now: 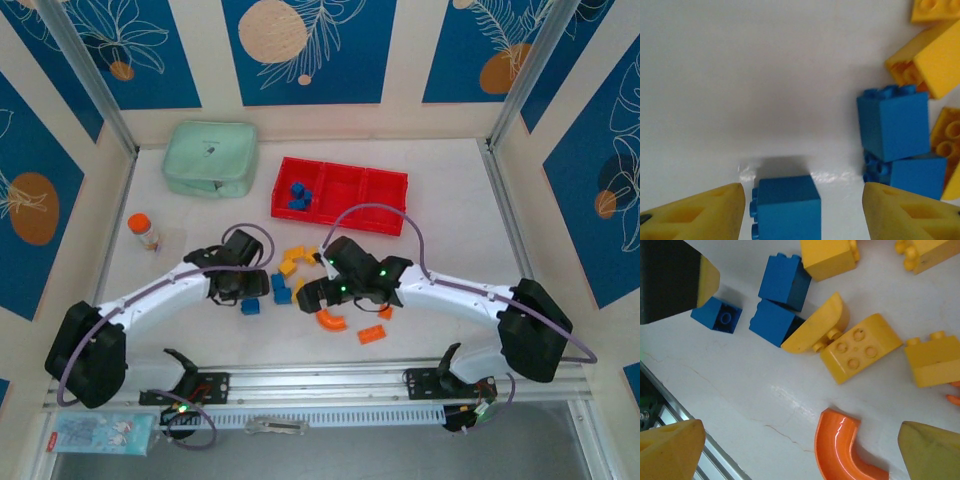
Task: Sort the legos into containers by color
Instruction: Pick up the lego from the middle-left of the table.
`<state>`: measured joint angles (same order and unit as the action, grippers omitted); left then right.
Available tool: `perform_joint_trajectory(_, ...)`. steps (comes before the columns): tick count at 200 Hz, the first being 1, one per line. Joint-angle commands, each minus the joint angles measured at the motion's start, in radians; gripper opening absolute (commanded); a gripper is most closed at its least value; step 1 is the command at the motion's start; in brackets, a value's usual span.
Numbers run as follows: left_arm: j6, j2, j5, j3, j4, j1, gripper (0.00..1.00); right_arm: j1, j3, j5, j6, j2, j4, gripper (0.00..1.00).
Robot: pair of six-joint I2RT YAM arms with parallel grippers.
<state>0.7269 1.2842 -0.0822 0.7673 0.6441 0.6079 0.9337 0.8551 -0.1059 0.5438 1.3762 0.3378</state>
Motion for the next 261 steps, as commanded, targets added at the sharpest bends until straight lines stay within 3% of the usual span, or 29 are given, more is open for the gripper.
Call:
perform_joint_trajectory(1, 0.057, 0.025, -0.032, -0.018, 0.024, 0.033, 0.65, 0.008, 0.006, -0.038, 0.031, 0.016, -0.021, 0.99)
perform_joint_trajectory(70, 0.084, 0.091, -0.033, -0.084, -0.026, 0.071, 0.65, 0.007, 0.006, -0.046, 0.03, 0.02, -0.022, 0.99)
perform_joint_trajectory(188, 0.077, 0.1, -0.035, -0.085, -0.057, 0.073, 0.39, -0.016, 0.011, -0.034, 0.022, 0.005, -0.028, 0.99)
perform_joint_trajectory(261, -0.059, 0.091, -0.169, 0.183, 0.032, 0.063, 0.36, -0.147, 0.025, 0.001, -0.004, -0.066, 0.008, 0.99)
